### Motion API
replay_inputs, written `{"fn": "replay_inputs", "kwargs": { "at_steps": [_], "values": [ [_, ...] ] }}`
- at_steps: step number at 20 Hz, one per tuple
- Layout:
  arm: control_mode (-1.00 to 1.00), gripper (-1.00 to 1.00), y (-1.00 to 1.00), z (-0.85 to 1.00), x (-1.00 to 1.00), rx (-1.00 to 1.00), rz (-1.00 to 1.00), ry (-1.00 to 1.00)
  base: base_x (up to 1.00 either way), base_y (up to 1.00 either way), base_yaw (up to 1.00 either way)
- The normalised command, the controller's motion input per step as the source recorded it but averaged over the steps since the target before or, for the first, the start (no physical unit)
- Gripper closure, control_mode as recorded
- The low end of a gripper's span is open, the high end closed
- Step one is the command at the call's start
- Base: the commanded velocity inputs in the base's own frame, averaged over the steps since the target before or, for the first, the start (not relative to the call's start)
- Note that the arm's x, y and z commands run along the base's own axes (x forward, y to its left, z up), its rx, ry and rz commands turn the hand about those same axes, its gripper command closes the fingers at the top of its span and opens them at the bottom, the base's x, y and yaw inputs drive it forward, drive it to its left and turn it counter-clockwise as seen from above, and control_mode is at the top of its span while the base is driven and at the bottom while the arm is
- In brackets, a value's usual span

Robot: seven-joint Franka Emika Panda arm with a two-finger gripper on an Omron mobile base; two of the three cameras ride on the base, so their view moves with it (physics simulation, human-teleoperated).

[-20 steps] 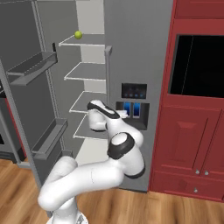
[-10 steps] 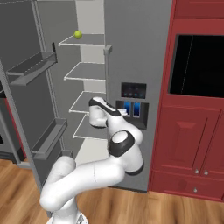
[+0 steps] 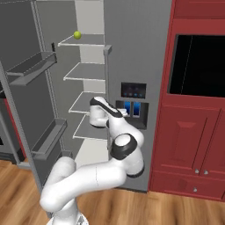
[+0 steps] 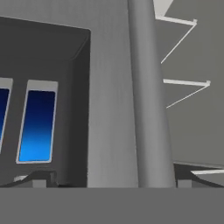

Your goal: There's a fish in the fridge that needs to be moved to the freezer for freezing. Pick up the fish from the fridge, place it on any shelf in the freezer, and close the fridge and freezer doors when done.

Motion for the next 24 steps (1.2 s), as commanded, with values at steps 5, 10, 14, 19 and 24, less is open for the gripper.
{"fn": "replay_inputs", "kwargs": {
  "at_steps": [5,10,14,19,24],
  "values": [
    [-1.0,-1.0,0.16,0.1,-0.14,0.0,-0.04,0.0,0.0,0.0,0.0],
    [-1.0,-1.0,0.12,0.13,-0.44,0.0,-0.03,0.0,0.0,0.0,0.0],
    [-1.0,-1.0,0.1,0.17,-0.6,0.0,-0.02,0.0,0.0,0.0,0.0],
    [-1.0,-1.0,0.03,0.16,-0.39,0.0,-0.06,0.0,0.0,0.0,0.0],
    [-1.0,-1.0,0.0,0.26,-0.41,0.0,-0.16,-0.04,0.0,0.0,0.0]
  ]
}}
